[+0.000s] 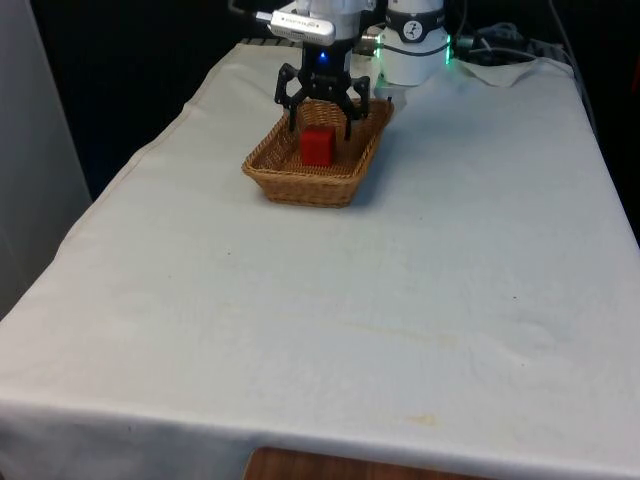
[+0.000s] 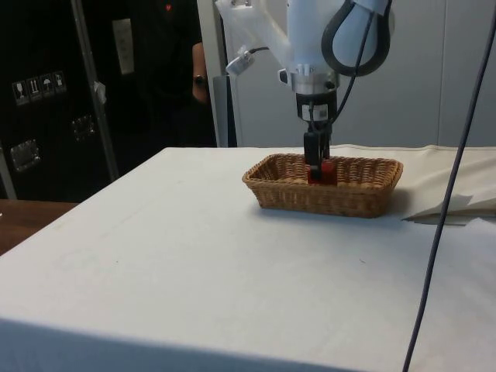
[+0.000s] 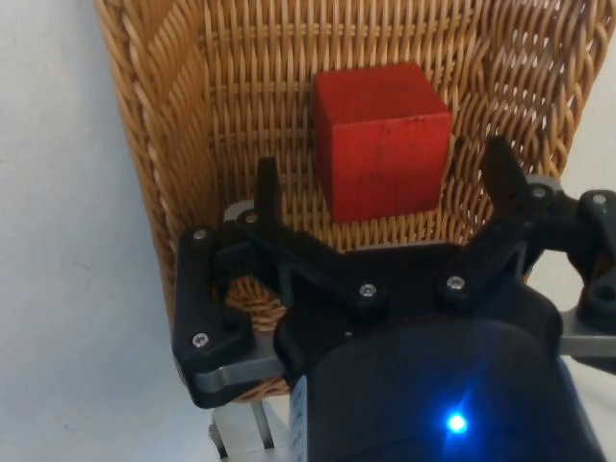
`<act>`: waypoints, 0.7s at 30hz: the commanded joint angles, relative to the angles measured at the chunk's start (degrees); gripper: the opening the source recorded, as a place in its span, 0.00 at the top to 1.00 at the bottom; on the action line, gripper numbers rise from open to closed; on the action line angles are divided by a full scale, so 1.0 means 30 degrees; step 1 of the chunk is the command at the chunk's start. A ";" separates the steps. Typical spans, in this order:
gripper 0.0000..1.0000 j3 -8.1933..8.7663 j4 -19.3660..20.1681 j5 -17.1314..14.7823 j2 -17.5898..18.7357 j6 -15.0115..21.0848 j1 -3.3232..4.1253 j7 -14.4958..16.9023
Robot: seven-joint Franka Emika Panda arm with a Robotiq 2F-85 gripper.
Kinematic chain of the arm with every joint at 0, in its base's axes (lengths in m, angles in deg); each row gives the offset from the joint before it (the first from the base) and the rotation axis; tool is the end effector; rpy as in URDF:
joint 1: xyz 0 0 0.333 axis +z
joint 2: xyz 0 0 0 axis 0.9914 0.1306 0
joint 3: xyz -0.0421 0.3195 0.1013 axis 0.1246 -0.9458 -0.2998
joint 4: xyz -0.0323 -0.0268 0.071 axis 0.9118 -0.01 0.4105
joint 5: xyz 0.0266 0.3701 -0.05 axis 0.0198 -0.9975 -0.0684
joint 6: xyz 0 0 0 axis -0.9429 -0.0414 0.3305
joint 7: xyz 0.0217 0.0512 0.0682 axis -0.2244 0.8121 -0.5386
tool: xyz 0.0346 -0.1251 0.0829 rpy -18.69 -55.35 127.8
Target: Pick up the cube and place it into the basket.
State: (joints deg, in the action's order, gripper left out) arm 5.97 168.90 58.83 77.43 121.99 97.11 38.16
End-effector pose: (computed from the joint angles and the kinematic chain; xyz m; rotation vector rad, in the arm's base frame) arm 0.3967 -0.1163 0.2053 2.9999 0.0039 0.0286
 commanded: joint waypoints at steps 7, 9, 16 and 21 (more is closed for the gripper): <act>0.00 0.0057 -0.0477 0.0153 -0.0936 -0.1146 0.0019 -0.0076; 0.00 0.0000 -0.0439 0.0000 -0.0859 -0.0936 0.0000 0.0000; 0.00 0.0000 -0.0917 0.0210 -0.2445 -0.2941 -0.0019 -0.0115; 0.00 0.0000 -0.1108 0.0210 -0.3228 -0.3762 -0.0057 -0.0095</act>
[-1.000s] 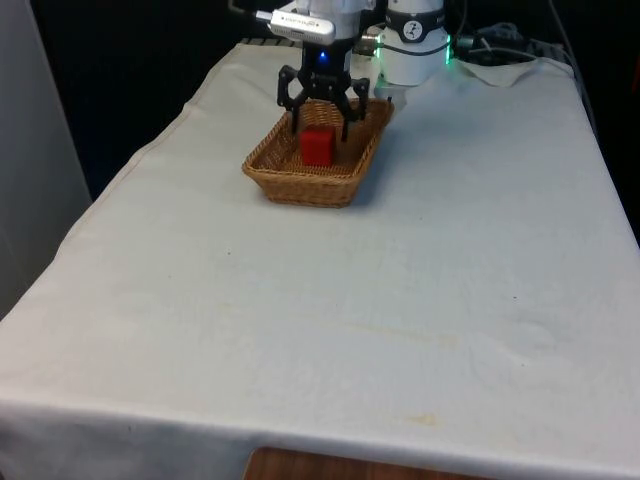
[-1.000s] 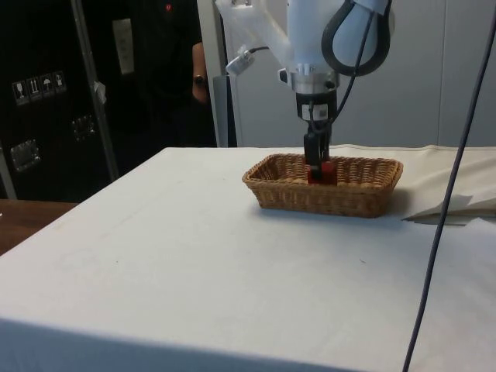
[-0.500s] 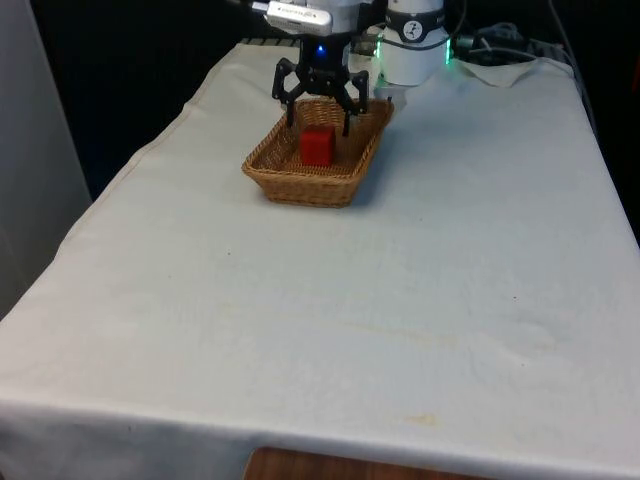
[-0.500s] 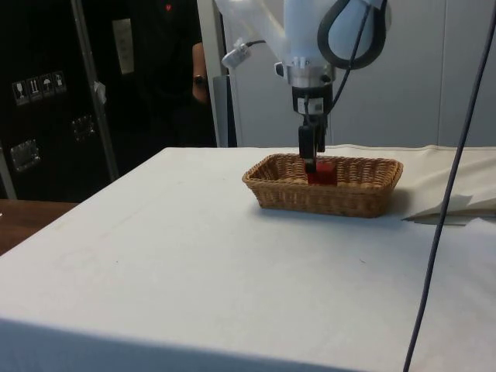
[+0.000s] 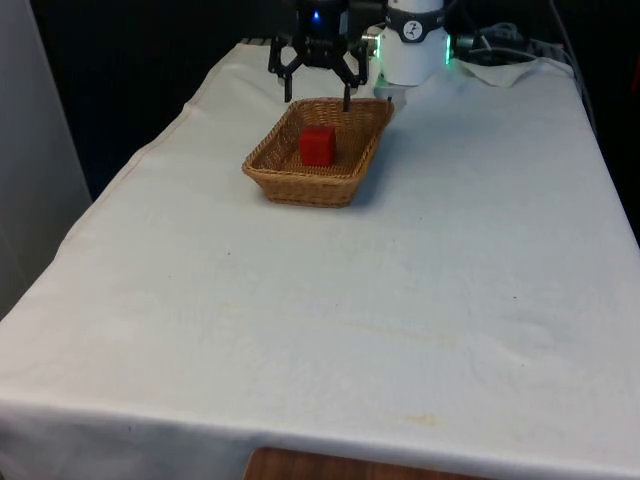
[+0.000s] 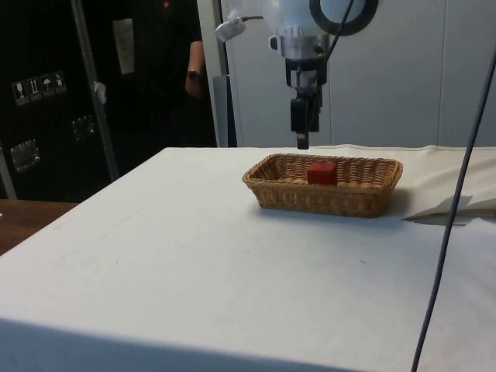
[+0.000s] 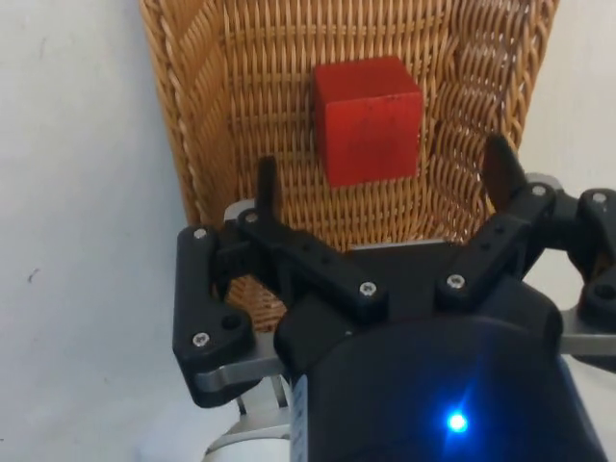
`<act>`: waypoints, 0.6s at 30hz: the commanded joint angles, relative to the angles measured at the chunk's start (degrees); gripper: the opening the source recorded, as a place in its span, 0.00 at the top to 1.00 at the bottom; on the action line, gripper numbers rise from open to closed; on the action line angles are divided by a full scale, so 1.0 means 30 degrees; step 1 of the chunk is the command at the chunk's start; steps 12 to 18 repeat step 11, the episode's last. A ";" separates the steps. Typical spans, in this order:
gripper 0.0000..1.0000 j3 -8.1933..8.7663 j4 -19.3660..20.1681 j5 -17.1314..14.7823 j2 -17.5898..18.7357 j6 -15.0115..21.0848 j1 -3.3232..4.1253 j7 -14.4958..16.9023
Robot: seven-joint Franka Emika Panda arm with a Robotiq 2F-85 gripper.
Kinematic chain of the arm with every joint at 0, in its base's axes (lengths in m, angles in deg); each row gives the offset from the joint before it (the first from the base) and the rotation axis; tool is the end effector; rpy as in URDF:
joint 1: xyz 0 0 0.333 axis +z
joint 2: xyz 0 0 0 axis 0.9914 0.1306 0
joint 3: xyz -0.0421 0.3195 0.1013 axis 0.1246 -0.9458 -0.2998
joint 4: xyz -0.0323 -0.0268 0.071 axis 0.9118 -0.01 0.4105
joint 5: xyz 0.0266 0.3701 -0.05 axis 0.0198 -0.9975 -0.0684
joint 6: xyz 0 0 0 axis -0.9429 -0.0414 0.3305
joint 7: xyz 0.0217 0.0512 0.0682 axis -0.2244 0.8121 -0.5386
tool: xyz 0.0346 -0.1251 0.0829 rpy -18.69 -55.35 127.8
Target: Pick up the cube and place it into the basket.
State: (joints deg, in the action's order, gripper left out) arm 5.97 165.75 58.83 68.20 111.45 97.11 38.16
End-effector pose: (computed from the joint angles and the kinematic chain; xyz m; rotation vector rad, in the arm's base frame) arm 0.4072 -0.1197 0.2646 3.0340 -0.0333 0.0663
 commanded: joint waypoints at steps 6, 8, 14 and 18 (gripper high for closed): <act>0.00 -0.0038 -0.0325 0.0210 -0.1108 -0.1375 -0.0057 -0.0115; 0.00 -0.0038 -0.0420 0.0210 -0.1432 -0.1757 -0.0057 -0.0115; 0.00 -0.0038 -0.0497 0.0153 -0.1776 -0.2120 -0.0038 -0.0095; 0.00 -0.0038 -0.0497 0.0153 -0.1776 -0.2120 -0.0038 -0.0095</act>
